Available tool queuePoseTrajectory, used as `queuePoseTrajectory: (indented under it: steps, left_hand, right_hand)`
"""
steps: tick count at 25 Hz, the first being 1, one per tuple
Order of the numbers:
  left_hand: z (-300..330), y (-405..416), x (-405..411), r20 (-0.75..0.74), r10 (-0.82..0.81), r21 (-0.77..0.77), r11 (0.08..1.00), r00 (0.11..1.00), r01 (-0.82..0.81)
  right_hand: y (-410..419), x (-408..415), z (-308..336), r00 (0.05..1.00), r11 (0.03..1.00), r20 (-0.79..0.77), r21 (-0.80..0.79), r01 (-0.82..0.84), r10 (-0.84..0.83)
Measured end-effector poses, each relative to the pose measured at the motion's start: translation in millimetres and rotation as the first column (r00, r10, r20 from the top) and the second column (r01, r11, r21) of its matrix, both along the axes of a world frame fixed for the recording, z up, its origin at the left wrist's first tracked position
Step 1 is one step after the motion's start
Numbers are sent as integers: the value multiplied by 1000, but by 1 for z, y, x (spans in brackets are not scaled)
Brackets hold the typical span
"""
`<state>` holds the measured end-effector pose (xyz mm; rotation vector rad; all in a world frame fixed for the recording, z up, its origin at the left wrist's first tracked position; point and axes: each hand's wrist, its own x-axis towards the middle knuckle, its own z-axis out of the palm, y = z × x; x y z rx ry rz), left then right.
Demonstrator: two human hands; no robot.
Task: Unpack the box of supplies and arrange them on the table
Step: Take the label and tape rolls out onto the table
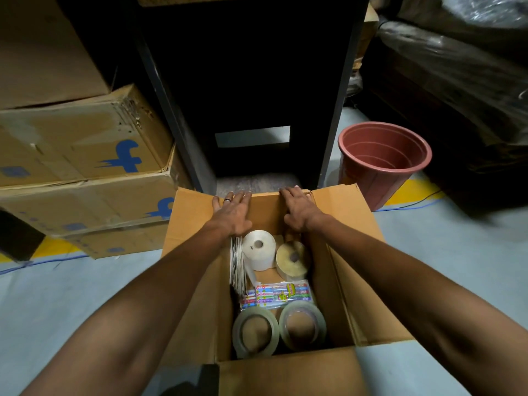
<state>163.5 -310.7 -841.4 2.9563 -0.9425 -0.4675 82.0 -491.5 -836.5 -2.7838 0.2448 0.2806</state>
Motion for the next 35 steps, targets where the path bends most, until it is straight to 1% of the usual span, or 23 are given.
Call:
queuePoseTrajectory:
  steps: [1,3,4,5,6,7,9,10,12,13,17,19,22,24,27,29,31,35]
  left_hand:
    - [0,1,-6,63,-22,-27,999,998,23]
    - [-2,2,-24,244,-82,-69,992,966,101]
    - [-4,1,-34,303,-113,-74,987,946,142]
    - [-9,0,-45,312,-138,-72,983,940,169]
    - [-15,-1,-54,270,-154,-64,982,950,177]
    - [-22,-1,-59,189,-151,-51,985,970,163]
    - [-34,-3,-62,11,-105,-10,994,994,105]
    - [-39,-4,-62,-40,-83,-5,997,996,83]
    - [-50,-6,-62,-62,-73,16,997,995,74]
    - [-54,-8,-62,-59,-77,33,996,995,79]
    - [-67,-20,-46,-62,-59,93,994,996,64]
    - [-73,-25,-34,-85,-26,95,995,996,34]
    - [-87,-27,-26,-121,0,140,990,993,18]
    - [-95,-30,-24,-109,-25,193,980,994,46]
    - [-101,-33,-21,-87,-59,255,964,994,80]
    - [-105,-32,-22,-77,-58,261,962,995,76]
    - [-105,-32,-22,-74,-36,233,971,997,52]
    - [-105,-34,-24,-48,4,201,980,999,6]
  right_hand:
    - [3,-7,0,999,1000,30,-11,-13,13]
    - [10,-24,-4,991,995,113,-77,-61,70]
    - [14,-33,-7,986,988,127,-120,-96,111]
    - [19,-41,-12,984,980,107,-152,-127,144]
    - [24,-48,-20,987,976,54,-164,-140,150]
    - [28,-53,-28,991,977,-21,-162,-136,134]
    - [30,-57,-45,978,983,-193,-149,-106,76]
    - [28,-58,-54,963,984,-265,-149,-97,55]
    - [26,-58,-69,935,982,-353,-159,-99,37]
    - [27,-57,-75,931,982,-364,-165,-91,25]
    - [33,-52,-95,933,984,-359,-174,-41,-24]
    - [33,-48,-102,943,982,-331,-185,-28,-36]
    - [38,-51,-116,958,982,-282,-188,5,-59]
    - [39,-52,-121,968,979,-237,-203,32,-81]
    - [36,-53,-126,972,982,-211,-178,68,-105]
    - [35,-54,-129,974,980,-193,-182,81,-116]
    - [33,-52,-129,976,976,-184,-200,82,-120]
    - [29,-47,-126,972,972,-206,-226,65,-113]
